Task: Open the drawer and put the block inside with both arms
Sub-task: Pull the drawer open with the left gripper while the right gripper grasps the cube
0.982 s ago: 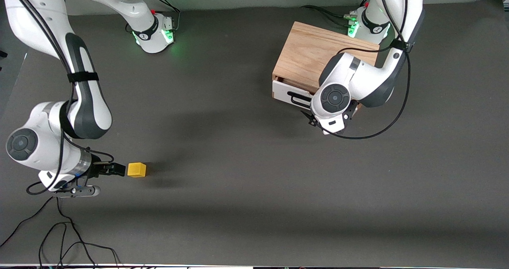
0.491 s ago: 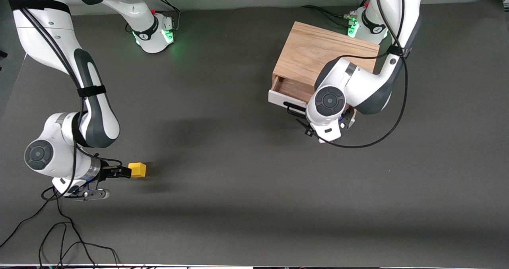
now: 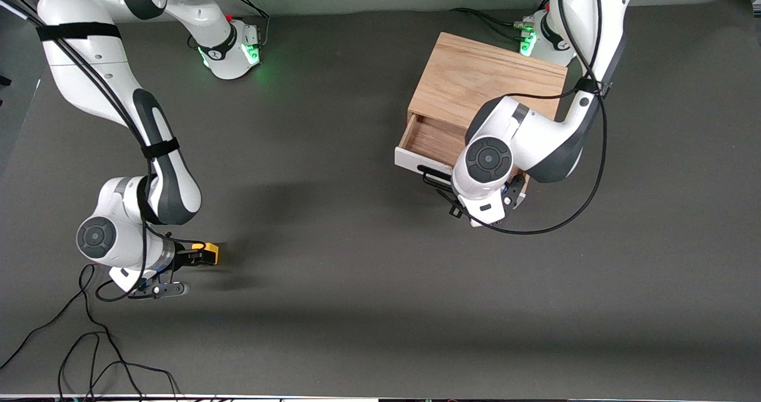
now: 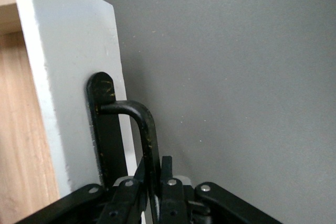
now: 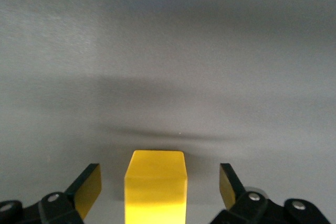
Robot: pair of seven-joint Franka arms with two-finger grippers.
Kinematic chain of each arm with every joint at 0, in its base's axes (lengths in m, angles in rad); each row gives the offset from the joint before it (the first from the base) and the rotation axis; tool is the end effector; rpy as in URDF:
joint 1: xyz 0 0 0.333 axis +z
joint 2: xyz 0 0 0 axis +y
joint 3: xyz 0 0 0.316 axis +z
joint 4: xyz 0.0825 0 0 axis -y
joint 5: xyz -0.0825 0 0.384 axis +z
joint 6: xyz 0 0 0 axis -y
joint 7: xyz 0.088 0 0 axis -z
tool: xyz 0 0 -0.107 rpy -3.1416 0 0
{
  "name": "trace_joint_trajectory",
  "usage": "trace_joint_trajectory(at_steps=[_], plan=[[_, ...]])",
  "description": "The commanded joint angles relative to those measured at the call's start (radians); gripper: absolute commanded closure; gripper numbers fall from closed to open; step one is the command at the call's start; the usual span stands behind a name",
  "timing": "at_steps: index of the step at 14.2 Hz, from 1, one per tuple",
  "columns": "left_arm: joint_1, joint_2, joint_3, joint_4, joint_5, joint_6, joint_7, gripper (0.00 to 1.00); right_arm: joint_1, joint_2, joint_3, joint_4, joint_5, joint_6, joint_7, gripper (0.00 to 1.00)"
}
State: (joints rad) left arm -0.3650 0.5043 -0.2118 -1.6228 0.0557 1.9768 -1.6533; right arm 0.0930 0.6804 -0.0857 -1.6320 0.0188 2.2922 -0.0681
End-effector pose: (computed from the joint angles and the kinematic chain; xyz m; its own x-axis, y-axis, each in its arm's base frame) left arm 0.5686 -0.3463 0.3242 0.4775 0.8776 -0.0426 0.8666 -0.4784 -0.1419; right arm 0.6877 0.0125 0.2208 0.9965 0.0809 -0.0205 0.0816 -0.9959 0.0387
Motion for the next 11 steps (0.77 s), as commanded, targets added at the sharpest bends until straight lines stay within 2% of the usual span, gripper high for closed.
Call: trace_joint_trajectory(at_steps=[1, 2, 4, 8, 11], plan=[[0.003, 0.014, 0.019, 0.064, 0.041, 0.053, 0.063, 1.0, -0.01, 0.01, -0.003, -0.014, 0.006, 0.033, -0.029, 0.0], [0.003, 0.014, 0.019, 0.063, 0.041, 0.051, 0.063, 1.0, -0.009, 0.01, -0.003, -0.017, 0.007, 0.033, -0.027, 0.0], [0.005, 0.014, 0.019, 0.06, 0.041, 0.051, 0.063, 0.01, -0.007, 0.001, -0.003, -0.029, 0.007, 0.035, -0.018, 0.0], [0.006, 0.013, 0.02, 0.061, 0.046, 0.043, 0.063, 0.01, -0.004, -0.03, -0.003, -0.104, 0.059, 0.113, -0.021, 0.0], [0.006, 0.014, 0.023, 0.063, 0.046, 0.039, 0.064, 0.01, -0.001, -0.038, -0.003, -0.123, 0.059, 0.13, -0.024, 0.0]])
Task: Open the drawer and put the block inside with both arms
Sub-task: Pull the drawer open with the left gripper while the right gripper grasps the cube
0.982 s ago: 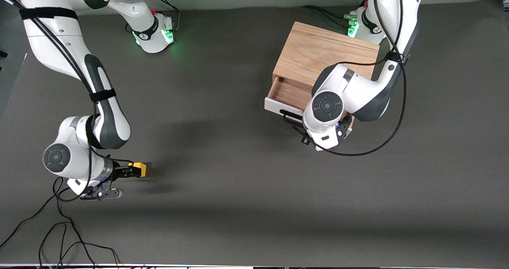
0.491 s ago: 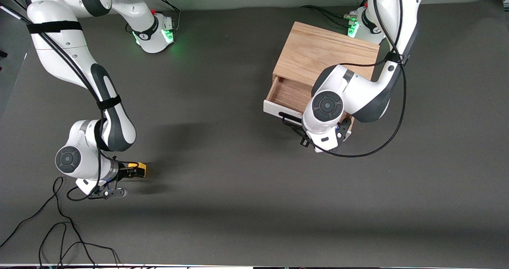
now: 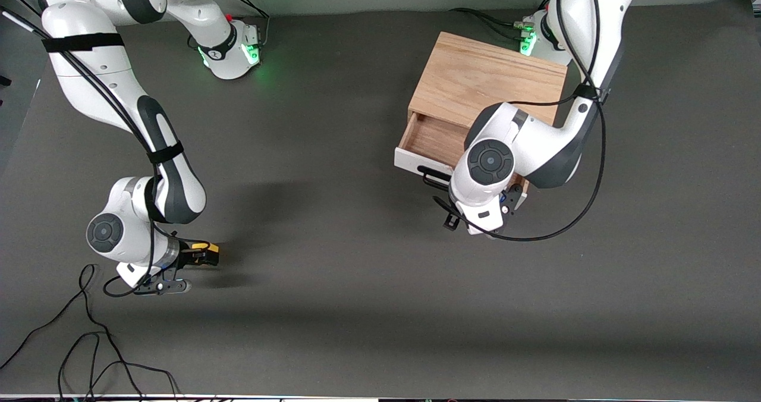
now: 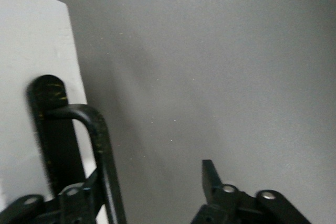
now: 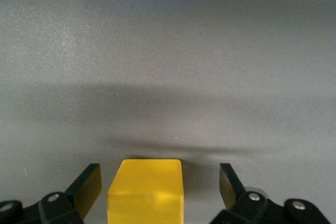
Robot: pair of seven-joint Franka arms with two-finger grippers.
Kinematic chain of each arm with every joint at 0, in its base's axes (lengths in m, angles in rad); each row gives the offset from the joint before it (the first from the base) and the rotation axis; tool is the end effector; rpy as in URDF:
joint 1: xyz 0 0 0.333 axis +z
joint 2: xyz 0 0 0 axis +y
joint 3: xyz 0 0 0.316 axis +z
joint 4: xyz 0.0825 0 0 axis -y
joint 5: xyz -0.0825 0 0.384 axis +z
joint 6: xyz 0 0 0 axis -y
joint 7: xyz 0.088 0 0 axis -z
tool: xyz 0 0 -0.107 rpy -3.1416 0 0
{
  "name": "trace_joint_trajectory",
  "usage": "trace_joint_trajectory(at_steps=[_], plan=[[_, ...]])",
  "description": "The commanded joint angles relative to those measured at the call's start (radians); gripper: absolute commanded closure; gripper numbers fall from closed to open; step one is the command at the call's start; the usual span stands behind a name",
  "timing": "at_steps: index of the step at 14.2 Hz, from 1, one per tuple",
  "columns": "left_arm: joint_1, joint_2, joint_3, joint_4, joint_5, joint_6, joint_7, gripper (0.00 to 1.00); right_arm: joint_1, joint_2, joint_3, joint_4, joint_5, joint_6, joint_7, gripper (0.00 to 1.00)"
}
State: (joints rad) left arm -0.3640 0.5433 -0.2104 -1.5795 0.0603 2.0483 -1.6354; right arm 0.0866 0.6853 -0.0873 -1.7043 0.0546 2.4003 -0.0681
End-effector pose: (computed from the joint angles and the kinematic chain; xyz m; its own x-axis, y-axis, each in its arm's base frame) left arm 0.5863 -0.3527 0.3230 0.4887 0.8709 -0.0523 0.8685 -0.4913 -0.0655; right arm 0.6759 0.0057 0.1968 0.9988 0.0475 0.0128 0.0472 -0.9987 0.0187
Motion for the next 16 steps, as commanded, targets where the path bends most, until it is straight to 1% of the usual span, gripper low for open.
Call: trace_joint_trajectory(at_steps=[1, 3, 4, 5, 6, 7, 14, 16], plan=[[0.005, -0.026, 0.022, 0.019, 0.041, -0.034, 0.046, 0.01, 0.004, -0.05, -0.002, -0.054, 0.024, 0.022, -0.024, 0.0], [0.005, -0.031, 0.023, 0.024, 0.05, -0.042, 0.057, 0.01, 0.004, -0.055, -0.002, -0.061, 0.024, 0.019, -0.024, 0.0], [0.007, -0.032, 0.023, 0.024, 0.05, -0.042, 0.072, 0.06, 0.004, -0.059, -0.002, -0.063, 0.025, 0.017, -0.024, 0.0], [0.01, -0.031, 0.023, 0.023, 0.05, -0.043, 0.089, 0.39, 0.004, -0.064, -0.002, -0.067, 0.025, 0.017, -0.024, 0.0], [0.011, -0.031, 0.023, 0.022, 0.05, -0.043, 0.104, 0.81, 0.004, -0.069, -0.002, -0.069, 0.025, 0.016, -0.021, 0.0], [0.011, -0.031, 0.023, 0.022, 0.05, -0.043, 0.111, 1.0, 0.005, -0.07, -0.002, -0.069, 0.025, 0.016, -0.019, 0.0], [0.016, -0.031, 0.023, 0.018, 0.05, -0.043, 0.114, 1.0, 0.009, -0.075, -0.002, -0.069, 0.027, 0.01, -0.013, 0.0], [0.014, -0.028, 0.023, 0.016, 0.05, -0.043, 0.112, 1.0, 0.009, -0.07, -0.002, -0.069, 0.05, 0.011, -0.015, 0.0]])
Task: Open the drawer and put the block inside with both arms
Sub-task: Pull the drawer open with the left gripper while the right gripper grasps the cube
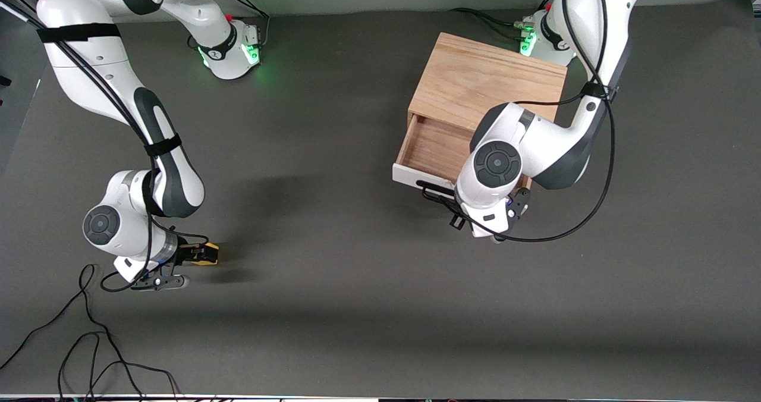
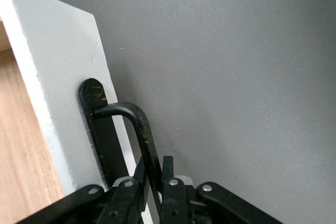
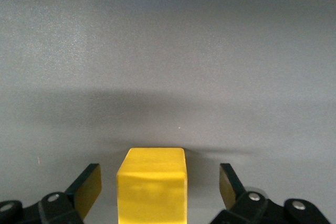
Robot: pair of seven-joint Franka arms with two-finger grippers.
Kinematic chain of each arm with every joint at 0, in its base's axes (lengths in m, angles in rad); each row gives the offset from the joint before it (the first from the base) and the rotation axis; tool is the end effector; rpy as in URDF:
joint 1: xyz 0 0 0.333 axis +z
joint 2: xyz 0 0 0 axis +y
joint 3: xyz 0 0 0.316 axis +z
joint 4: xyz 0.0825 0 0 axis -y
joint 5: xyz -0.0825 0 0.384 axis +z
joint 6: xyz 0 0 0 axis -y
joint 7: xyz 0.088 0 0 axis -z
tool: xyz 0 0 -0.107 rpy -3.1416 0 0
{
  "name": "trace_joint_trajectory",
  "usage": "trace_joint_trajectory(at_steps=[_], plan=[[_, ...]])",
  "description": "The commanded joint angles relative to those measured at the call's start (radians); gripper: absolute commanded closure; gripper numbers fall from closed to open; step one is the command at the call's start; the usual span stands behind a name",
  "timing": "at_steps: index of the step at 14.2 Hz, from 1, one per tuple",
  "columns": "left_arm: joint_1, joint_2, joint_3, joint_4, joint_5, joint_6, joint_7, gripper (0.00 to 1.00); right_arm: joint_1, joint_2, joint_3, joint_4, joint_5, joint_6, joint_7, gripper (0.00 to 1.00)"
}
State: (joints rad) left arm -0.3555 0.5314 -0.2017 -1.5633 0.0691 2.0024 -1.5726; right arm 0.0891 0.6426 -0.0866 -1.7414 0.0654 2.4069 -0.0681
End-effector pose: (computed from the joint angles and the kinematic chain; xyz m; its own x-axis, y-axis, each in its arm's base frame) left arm 0.5914 -0.3415 0.3341 0.5326 0.8453 -0.0414 0.8415 -0.5342 -0.0809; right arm 0.6699 0.0073 0.2107 0.9988 0.0406 0.0256 0.0404 -0.9991 0.0086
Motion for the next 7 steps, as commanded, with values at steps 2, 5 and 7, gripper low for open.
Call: trace_joint_trajectory(at_steps=[2, 5, 7], plan=[[0.004, -0.013, 0.013, -0.003, 0.04, -0.013, 0.046, 0.24, 0.006, -0.026, -0.002, -0.032, 0.047, 0.006, -0.016, 0.0], [-0.002, -0.01, 0.015, -0.004, 0.043, -0.022, 0.049, 0.0, 0.006, -0.021, -0.002, -0.033, 0.047, 0.008, -0.024, 0.0], [0.001, -0.01, 0.015, -0.004, 0.043, -0.024, 0.051, 0.0, 0.006, -0.021, -0.002, -0.033, 0.047, 0.008, -0.025, 0.0]])
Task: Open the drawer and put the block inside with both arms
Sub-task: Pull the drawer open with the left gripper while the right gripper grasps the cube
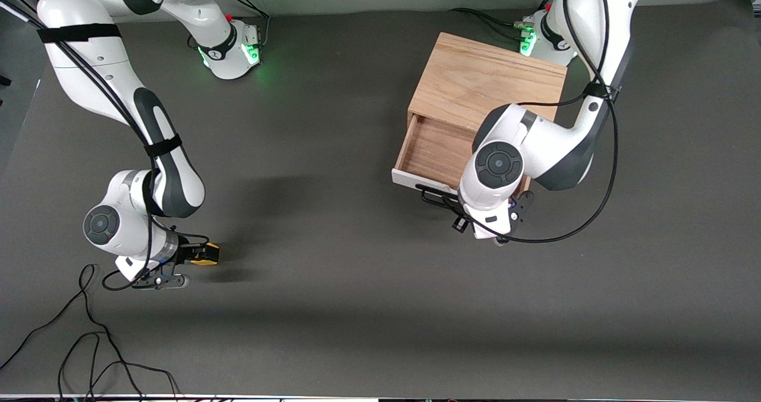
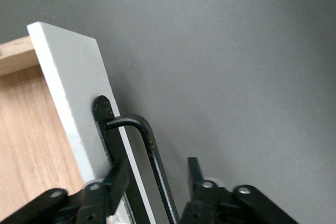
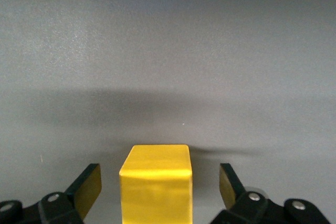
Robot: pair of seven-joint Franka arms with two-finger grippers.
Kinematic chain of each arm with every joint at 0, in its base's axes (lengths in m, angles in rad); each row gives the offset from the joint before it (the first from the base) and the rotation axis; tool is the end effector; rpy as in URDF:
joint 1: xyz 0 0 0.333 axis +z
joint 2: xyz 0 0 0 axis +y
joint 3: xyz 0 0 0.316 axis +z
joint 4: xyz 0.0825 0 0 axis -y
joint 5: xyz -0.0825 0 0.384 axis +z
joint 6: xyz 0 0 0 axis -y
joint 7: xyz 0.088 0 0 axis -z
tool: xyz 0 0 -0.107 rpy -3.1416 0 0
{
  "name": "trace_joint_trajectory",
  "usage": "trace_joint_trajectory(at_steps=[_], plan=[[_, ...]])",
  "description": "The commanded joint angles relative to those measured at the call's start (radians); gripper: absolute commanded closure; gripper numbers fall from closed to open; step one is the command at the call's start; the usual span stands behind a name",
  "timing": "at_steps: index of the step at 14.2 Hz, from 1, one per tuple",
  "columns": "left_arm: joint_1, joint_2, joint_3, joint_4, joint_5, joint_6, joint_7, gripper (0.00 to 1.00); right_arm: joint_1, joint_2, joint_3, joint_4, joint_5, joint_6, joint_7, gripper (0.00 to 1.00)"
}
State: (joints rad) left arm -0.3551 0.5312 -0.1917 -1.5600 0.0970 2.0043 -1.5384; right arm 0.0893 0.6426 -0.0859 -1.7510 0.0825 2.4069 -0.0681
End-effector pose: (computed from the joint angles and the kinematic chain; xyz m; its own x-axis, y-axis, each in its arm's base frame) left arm 0.5962 -0.3351 0.3352 0.5652 0.8248 -0.0145 0.8219 -0.5645 -0.0758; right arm 0.6667 0.0077 0.2067 0.9995 0.0281 0.0168 0.0282 -0.9996 -0.0037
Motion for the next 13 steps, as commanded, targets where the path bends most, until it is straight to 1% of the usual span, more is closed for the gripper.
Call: trace_joint_trajectory(at_steps=[1, 2, 4, 5, 7, 8, 10, 11, 13], plan=[[0.002, -0.01, 0.005, -0.006, 0.015, -0.027, 0.017, 0.0, 0.006, -0.021, -0.003, -0.024, 0.029, 0.008, -0.027, 0.06], [0.005, -0.019, 0.005, -0.006, 0.016, -0.038, 0.018, 0.0, 0.006, -0.02, -0.003, -0.024, 0.029, 0.009, -0.028, 0.13], [0.008, -0.057, 0.005, 0.018, 0.015, -0.114, 0.062, 0.0, 0.006, -0.021, -0.003, -0.025, 0.029, 0.008, -0.029, 0.25], [0.01, -0.079, 0.005, 0.032, 0.01, -0.152, 0.078, 0.0, 0.006, -0.02, -0.003, -0.025, 0.029, 0.008, -0.029, 0.3], [0.01, -0.114, 0.003, 0.067, 0.003, -0.232, 0.08, 0.0, 0.006, -0.02, -0.003, -0.025, 0.029, 0.008, -0.029, 0.35], [0.01, -0.123, 0.003, 0.087, 0.001, -0.269, 0.081, 0.0, 0.006, -0.02, -0.003, -0.025, 0.031, 0.008, -0.029, 0.35], [0.012, -0.146, 0.001, 0.133, 0.001, -0.332, 0.098, 0.0, 0.006, -0.018, -0.002, -0.025, 0.029, 0.006, -0.029, 0.42], [0.012, -0.158, 0.001, 0.158, 0.0, -0.37, 0.125, 0.0, 0.006, -0.02, -0.002, -0.025, 0.029, 0.005, -0.029, 0.48], [0.037, -0.198, 0.002, 0.204, -0.002, -0.476, 0.219, 0.0, 0.013, -0.032, -0.002, -0.024, 0.029, -0.008, -0.024, 0.54]])
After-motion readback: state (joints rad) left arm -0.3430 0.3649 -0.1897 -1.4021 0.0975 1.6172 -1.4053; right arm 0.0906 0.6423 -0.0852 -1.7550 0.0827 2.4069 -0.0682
